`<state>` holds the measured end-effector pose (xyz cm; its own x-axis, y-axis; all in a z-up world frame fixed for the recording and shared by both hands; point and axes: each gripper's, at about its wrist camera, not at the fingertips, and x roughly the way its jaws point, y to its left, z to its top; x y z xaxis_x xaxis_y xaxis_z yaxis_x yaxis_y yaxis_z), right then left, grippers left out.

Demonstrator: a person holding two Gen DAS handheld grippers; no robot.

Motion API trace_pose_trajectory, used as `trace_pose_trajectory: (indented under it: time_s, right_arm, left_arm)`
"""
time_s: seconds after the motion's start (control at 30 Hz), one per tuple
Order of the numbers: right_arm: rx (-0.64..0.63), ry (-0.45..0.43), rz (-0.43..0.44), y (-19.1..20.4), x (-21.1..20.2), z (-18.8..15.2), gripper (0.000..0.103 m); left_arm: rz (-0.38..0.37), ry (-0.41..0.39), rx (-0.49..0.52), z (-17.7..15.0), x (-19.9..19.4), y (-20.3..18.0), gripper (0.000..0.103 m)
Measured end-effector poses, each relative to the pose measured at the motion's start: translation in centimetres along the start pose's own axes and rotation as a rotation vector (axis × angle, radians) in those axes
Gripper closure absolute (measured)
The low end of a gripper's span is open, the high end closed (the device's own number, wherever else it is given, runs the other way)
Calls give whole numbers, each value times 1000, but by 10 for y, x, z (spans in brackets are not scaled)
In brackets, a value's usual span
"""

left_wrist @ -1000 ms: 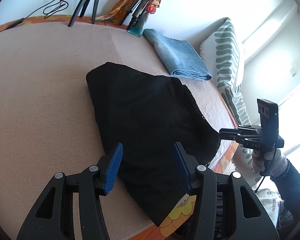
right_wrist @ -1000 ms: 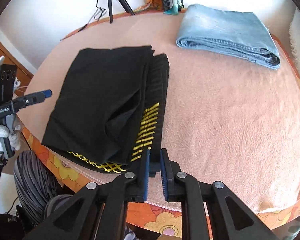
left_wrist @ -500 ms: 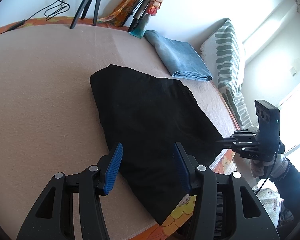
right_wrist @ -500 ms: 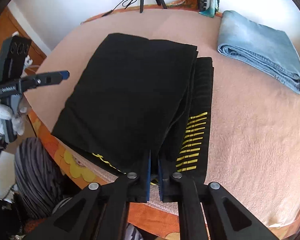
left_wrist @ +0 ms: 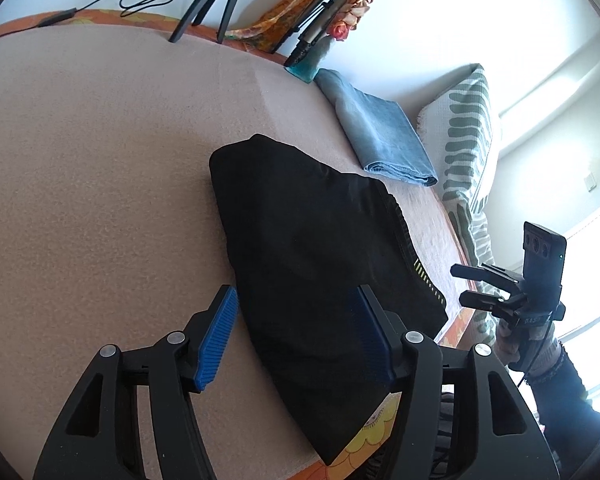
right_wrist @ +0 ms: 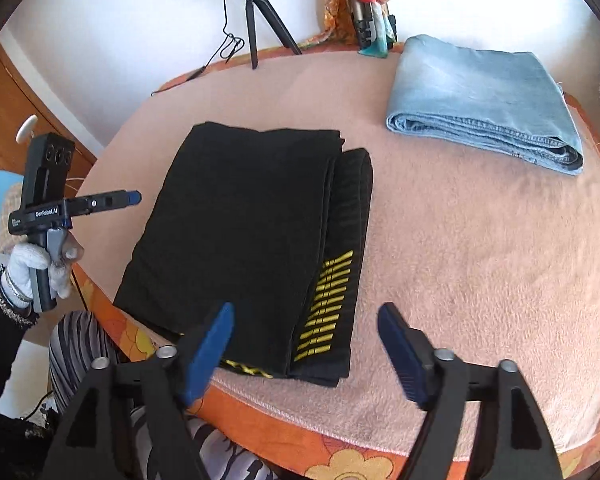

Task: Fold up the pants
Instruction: 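Grasp the folded shorts bundle with the right tool while the left tool grasps it too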

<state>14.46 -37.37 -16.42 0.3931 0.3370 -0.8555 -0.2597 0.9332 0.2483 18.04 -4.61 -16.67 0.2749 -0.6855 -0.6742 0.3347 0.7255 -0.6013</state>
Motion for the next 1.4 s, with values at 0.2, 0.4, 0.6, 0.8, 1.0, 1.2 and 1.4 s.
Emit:
trace_pose_trajectory:
  time_s: [0.2, 0.4, 0.6, 0.8, 1.0, 1.2, 1.4]
  right_arm:
    - [64, 8, 84, -24, 23, 18, 19]
    - [176, 7, 201, -59, 47, 29, 19]
    - [210, -17, 322, -68, 62, 36, 18]
    - [189, -26, 434, -61, 71, 40, 25]
    - [240, -40, 541, -67, 76, 36, 35]
    - [210, -19, 475, -55, 75, 37, 60]
    - [176, -23, 374, -56, 58, 29, 48]
  left_arm:
    - [-5, 10, -73, 13, 13, 15, 43]
    - [-31, 13, -138, 23, 29, 26, 43]
    - [-66, 19, -155, 32, 41, 28, 43]
    - [-117, 16, -180, 41, 48, 31, 43]
    - [-135, 6, -175, 47, 53, 29, 43]
    - [-92, -9, -147, 50, 57, 22, 51]
    - [-82, -16, -137, 47, 56, 25, 66]
